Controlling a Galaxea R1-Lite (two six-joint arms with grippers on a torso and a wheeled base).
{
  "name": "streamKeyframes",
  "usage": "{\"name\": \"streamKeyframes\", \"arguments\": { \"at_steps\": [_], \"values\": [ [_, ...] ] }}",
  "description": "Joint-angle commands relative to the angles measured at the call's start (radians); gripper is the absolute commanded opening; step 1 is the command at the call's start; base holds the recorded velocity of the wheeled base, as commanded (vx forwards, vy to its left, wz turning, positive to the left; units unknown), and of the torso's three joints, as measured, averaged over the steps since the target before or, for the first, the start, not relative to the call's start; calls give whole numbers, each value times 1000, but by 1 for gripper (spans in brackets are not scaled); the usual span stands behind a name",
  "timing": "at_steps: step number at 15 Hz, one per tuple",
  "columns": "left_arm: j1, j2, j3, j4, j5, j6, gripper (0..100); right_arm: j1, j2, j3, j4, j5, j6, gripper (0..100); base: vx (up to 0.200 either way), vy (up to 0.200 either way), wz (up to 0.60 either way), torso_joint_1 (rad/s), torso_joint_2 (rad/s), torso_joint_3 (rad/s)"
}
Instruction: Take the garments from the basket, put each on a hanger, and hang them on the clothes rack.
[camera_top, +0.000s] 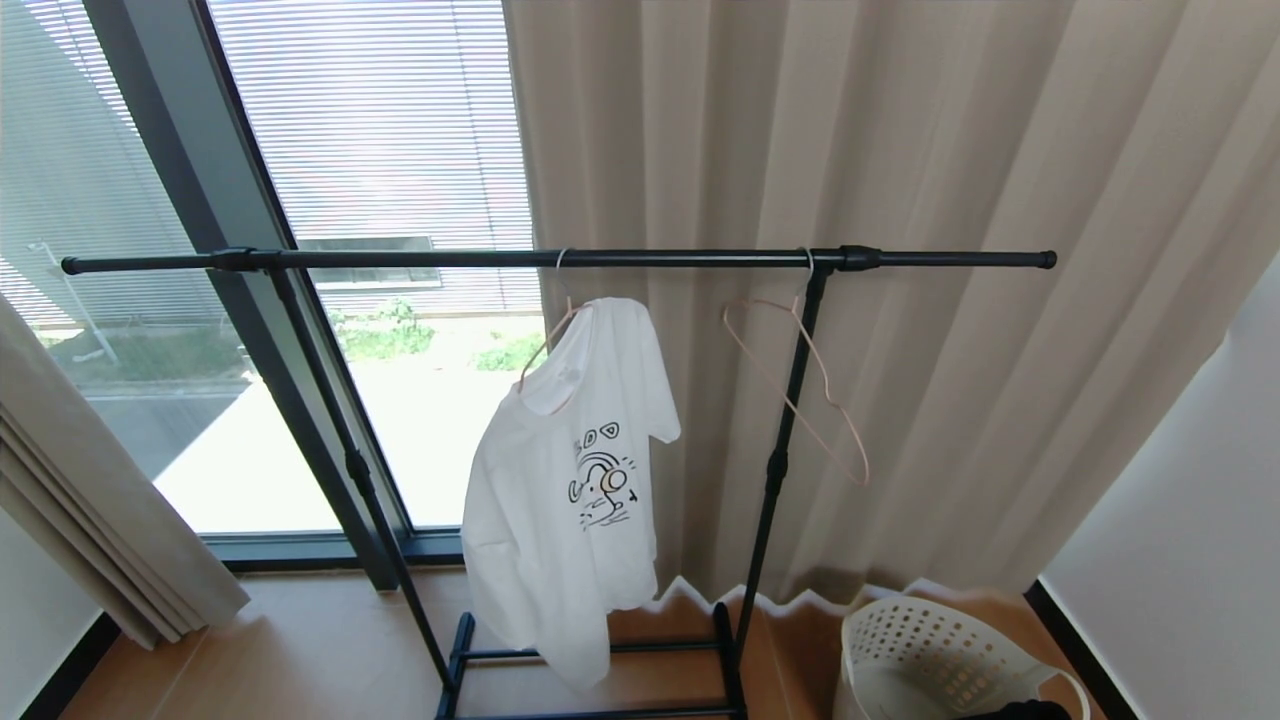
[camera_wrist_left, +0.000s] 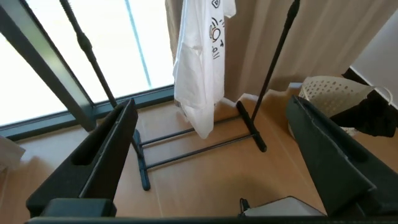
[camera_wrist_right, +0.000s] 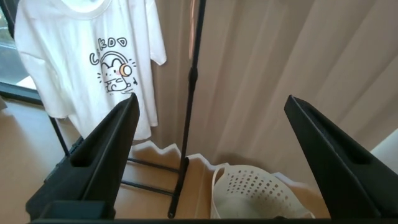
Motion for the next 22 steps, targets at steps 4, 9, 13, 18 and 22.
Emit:
{"name": "streamKeyframes", "arguments": {
  "at_steps": [4,9,13,18,22],
  "values": [
    [114,-111,0,0,-51,5,100,-124,4,0,-1,-1,0,100,0,0,0,0,0,0],
    [98,-225,0,-2,-86,5,100,-211,-86,0,-3,-5,23,100,0,0,0,0,0,0],
    [109,-252,0,-2,-111,11,100,-211,-86,0,-1,-4,24,100,0,0,0,0,0,0],
    [109,-254,0,0,-112,9,100,-211,-88,0,11,35,53,100,0,0,0,0,0,0],
    [111,-256,0,0,-112,5,100,-211,-88,0,12,38,50,100,0,0,0,0,0,0]
  ]
}}
